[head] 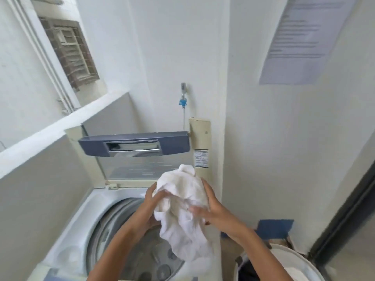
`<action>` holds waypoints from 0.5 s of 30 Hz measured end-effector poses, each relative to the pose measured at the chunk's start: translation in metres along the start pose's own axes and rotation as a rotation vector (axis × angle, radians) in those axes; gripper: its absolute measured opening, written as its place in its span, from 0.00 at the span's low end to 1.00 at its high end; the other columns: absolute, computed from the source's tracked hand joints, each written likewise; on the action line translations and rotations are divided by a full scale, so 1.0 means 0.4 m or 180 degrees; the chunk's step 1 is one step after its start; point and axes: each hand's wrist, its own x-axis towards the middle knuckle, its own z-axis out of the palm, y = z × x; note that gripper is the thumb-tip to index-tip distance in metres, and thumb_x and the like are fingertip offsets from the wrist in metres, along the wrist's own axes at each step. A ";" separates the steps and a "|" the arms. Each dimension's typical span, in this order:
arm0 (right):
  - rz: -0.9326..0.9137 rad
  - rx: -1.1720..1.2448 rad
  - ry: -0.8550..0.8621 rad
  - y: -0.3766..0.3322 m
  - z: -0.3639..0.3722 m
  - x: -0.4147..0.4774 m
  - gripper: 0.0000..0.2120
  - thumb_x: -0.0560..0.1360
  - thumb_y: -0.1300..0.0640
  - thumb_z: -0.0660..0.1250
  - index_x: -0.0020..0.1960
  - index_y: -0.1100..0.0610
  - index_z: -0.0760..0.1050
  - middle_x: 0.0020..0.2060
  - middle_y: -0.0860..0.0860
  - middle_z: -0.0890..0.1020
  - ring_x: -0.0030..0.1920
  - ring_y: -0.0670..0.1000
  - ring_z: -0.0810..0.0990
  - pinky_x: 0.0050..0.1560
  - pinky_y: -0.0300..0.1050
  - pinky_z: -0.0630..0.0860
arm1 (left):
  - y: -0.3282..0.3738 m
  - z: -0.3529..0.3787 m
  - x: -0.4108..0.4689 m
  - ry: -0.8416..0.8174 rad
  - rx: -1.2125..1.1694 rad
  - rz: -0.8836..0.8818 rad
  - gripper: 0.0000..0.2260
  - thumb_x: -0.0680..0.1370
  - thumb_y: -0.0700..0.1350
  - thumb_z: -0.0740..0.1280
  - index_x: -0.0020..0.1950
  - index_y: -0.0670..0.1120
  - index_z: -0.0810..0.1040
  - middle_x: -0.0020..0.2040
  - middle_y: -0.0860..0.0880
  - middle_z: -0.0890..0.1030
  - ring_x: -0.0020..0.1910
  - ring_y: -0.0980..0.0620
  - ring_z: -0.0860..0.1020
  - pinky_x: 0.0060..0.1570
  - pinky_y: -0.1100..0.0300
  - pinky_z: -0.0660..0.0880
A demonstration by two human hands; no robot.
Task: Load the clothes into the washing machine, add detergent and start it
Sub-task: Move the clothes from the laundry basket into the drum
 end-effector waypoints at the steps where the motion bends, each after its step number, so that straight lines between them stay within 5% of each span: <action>1: 0.0075 0.0118 0.0263 -0.012 0.036 0.031 0.34 0.70 0.40 0.68 0.71 0.37 0.54 0.65 0.40 0.71 0.62 0.45 0.74 0.61 0.47 0.74 | 0.007 -0.031 -0.015 0.0069 -0.0045 -0.0030 0.49 0.48 0.67 0.77 0.64 0.48 0.71 0.62 0.41 0.77 0.56 0.41 0.78 0.47 0.50 0.79; 3: 0.0327 0.0309 0.0855 -0.037 0.096 0.083 0.15 0.76 0.47 0.63 0.61 0.43 0.67 0.57 0.49 0.78 0.54 0.50 0.80 0.52 0.50 0.78 | 0.027 -0.073 -0.053 0.0182 -0.0461 0.0130 0.53 0.57 0.67 0.75 0.74 0.46 0.58 0.70 0.36 0.68 0.67 0.34 0.69 0.56 0.50 0.77; 5: 0.0497 0.0432 0.1099 -0.058 0.143 0.117 0.08 0.77 0.50 0.62 0.56 0.47 0.71 0.52 0.53 0.80 0.50 0.53 0.81 0.48 0.52 0.79 | 0.033 -0.084 -0.123 -0.0280 -0.0915 0.0238 0.44 0.65 0.64 0.73 0.75 0.59 0.54 0.72 0.46 0.68 0.69 0.42 0.69 0.65 0.47 0.71; 8: 0.0839 0.0990 0.1011 -0.061 0.191 0.152 0.09 0.77 0.50 0.61 0.52 0.51 0.77 0.41 0.52 0.84 0.45 0.55 0.82 0.41 0.51 0.79 | 0.008 -0.123 -0.151 -0.0490 -0.1057 0.0416 0.42 0.61 0.51 0.79 0.69 0.63 0.61 0.65 0.53 0.77 0.63 0.50 0.76 0.57 0.55 0.77; 10: 0.1084 0.1253 0.1071 -0.058 0.205 0.168 0.10 0.75 0.48 0.63 0.48 0.53 0.79 0.37 0.52 0.85 0.43 0.56 0.82 0.46 0.52 0.77 | -0.001 -0.164 -0.144 -0.0111 -0.0809 0.0550 0.29 0.65 0.47 0.75 0.64 0.57 0.71 0.59 0.51 0.81 0.57 0.52 0.80 0.49 0.59 0.79; 12: 0.1096 0.1179 0.1137 -0.049 0.204 0.185 0.14 0.73 0.46 0.66 0.52 0.54 0.80 0.41 0.51 0.86 0.45 0.55 0.83 0.50 0.51 0.77 | -0.008 -0.212 -0.140 0.0348 -0.0595 0.0468 0.18 0.68 0.53 0.69 0.57 0.53 0.78 0.56 0.48 0.83 0.54 0.52 0.81 0.49 0.59 0.79; 15: 0.0996 0.0395 0.1323 -0.069 0.200 0.180 0.12 0.75 0.48 0.63 0.48 0.55 0.80 0.35 0.48 0.83 0.37 0.48 0.80 0.36 0.38 0.75 | 0.000 -0.297 -0.128 0.0543 -0.0285 0.0437 0.24 0.69 0.61 0.65 0.60 0.50 0.77 0.57 0.47 0.82 0.57 0.49 0.80 0.58 0.50 0.76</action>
